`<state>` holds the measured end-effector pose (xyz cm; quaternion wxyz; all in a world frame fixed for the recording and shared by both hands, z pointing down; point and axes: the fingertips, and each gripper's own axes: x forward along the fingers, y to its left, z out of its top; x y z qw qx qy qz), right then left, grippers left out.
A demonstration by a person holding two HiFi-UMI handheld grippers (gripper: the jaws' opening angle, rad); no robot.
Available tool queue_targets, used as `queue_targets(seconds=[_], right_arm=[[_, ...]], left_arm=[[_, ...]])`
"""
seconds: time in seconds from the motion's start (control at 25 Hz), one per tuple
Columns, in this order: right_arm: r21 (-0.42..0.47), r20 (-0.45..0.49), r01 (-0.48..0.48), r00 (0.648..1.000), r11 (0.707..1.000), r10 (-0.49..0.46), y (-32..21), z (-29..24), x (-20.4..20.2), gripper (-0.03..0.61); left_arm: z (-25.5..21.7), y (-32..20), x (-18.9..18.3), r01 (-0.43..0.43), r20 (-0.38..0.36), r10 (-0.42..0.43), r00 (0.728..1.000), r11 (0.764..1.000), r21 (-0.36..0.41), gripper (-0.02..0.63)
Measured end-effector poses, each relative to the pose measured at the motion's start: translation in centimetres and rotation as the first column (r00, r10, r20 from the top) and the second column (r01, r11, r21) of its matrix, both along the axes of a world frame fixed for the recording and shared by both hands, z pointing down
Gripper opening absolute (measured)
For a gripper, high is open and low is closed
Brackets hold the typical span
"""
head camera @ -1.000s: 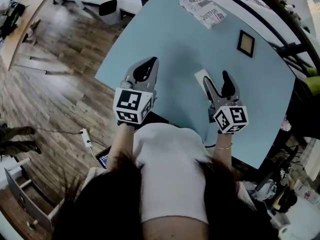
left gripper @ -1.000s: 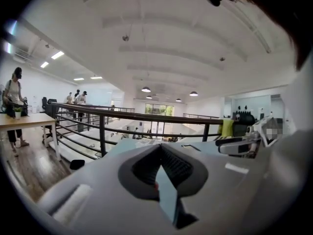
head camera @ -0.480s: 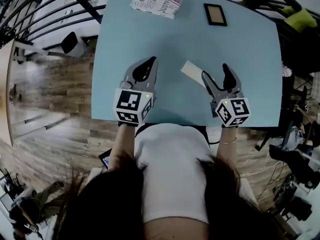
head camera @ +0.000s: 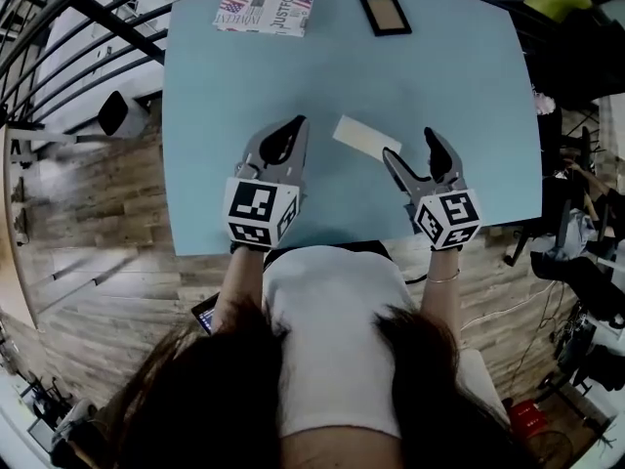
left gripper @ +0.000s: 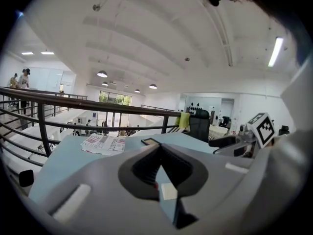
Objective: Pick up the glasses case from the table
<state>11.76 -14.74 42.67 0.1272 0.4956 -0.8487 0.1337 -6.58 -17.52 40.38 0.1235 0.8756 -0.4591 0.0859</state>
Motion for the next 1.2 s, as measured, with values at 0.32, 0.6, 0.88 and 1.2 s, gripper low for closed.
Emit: queue_targets(seconds=[0.32,0.6,0.88,1.2], right_arm=[[-0.036,-0.034,0.073,0.997,0.997,-0.074,-0.6,1.2,0.3,0.374],[-0.077,-0.058,0.130,0.989,0.989,-0.135,-1.4,2.8,-0.6,0.385],[-0.131,-0.096,0.191,0.974,0.973,-0.204,-1.8,4.8,-1.6,0.390],[-0.211,-0.157,0.273,0.938,0.939,-0.308,-2.1,7.8,-2.9,0.398]], left_arm=[[0.3,-0.4,1.2,0.027,0.003,-0.027,1.000,1.000,-0.008,0.057],[0.9,-1.1,1.2,0.042,0.015,-0.042,0.999,0.999,-0.019,0.057],[2.1,-1.5,1.7,0.029,0.025,-0.028,0.999,0.999,-0.041,0.057],[3.0,-1.7,2.2,0.022,0.027,-0.021,0.999,0.998,-0.056,0.057]])
